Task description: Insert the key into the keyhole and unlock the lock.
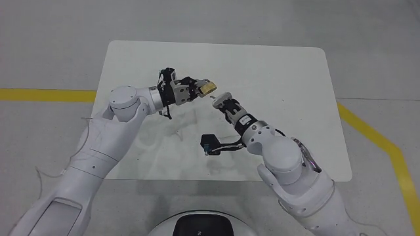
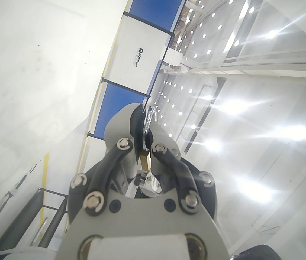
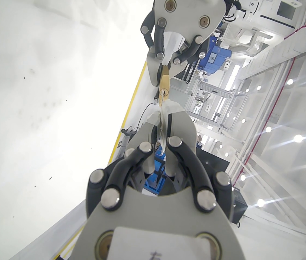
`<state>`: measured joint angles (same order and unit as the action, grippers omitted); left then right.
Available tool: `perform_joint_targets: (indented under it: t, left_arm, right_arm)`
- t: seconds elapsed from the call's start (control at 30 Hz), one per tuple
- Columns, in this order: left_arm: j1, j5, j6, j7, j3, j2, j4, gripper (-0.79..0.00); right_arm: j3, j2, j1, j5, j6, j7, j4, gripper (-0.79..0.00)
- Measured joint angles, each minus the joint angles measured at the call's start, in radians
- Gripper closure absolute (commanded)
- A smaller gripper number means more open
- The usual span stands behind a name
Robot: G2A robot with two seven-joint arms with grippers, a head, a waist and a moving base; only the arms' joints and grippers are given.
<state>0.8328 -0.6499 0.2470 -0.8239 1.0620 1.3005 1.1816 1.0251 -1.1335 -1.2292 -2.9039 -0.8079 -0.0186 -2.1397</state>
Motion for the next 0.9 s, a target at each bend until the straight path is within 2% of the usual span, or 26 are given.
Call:
perform_joint_targets:
  t: [0.2, 0.33, 0.5, 0.9]
  left_arm:
    - [0.027, -0.057, 0.006, 0.030, 0.019, 0.002, 0.020, 0.000]
    - [0.042, -0.133, 0.058, 0.080, 0.029, 0.007, 0.038, 0.000]
    - [0.029, -0.138, 0.140, 0.122, -0.002, 0.015, 0.038, 0.000]
    - [0.014, -0.141, 0.140, 0.146, -0.032, 0.028, 0.029, 0.000]
  right_arm:
    - [0.002, 0.000, -0.002, -0.004, 0.000, -0.004, 0.002, 0.000]
    - [-0.001, -0.003, -0.025, -0.041, 0.005, -0.087, -0.019, 0.000]
    - [-0.031, -0.016, -0.036, -0.069, -0.023, -0.199, -0.035, 0.000]
    - [-0.102, -0.054, 0.006, -0.058, -0.100, -0.311, -0.017, 0.000]
